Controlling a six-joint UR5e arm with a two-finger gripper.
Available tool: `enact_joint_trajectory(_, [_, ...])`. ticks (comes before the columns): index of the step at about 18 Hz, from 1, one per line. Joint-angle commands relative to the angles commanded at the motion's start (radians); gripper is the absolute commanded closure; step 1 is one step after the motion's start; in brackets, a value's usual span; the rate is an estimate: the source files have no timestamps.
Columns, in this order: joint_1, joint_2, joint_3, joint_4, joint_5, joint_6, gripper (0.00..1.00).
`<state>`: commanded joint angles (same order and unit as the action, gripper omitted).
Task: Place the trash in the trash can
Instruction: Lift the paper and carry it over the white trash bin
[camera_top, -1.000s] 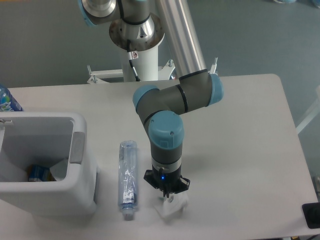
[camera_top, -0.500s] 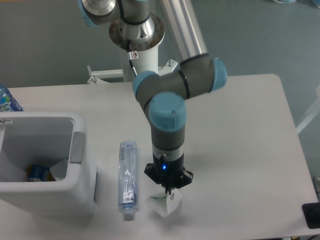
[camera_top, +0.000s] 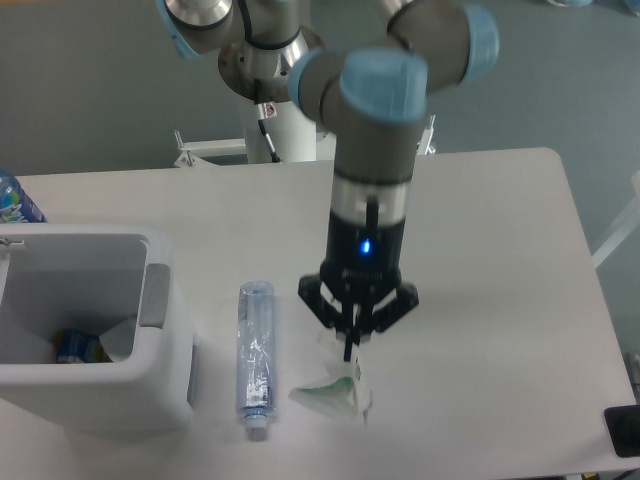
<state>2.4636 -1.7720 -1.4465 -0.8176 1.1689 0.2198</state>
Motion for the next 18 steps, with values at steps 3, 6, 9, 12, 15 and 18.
enact_joint_trajectory(3, [-0.011,0.049,-0.006,-0.002,-0.003,-0.111,1.0])
enact_joint_trajectory(6, [-0.08,0.078,-0.021,-0.002,-0.006,-0.165,1.0])
enact_joint_trajectory(9, [-0.136,0.108,-0.029,-0.003,-0.011,-0.192,1.0])
enact_joint_trajectory(12, [-0.199,0.123,-0.049,-0.002,-0.009,-0.229,1.0])
enact_joint_trajectory(15, [-0.27,0.12,-0.073,-0.002,-0.008,-0.221,1.0])
enact_joint_trajectory(18, [-0.327,0.109,-0.109,0.0,-0.009,-0.22,1.0])
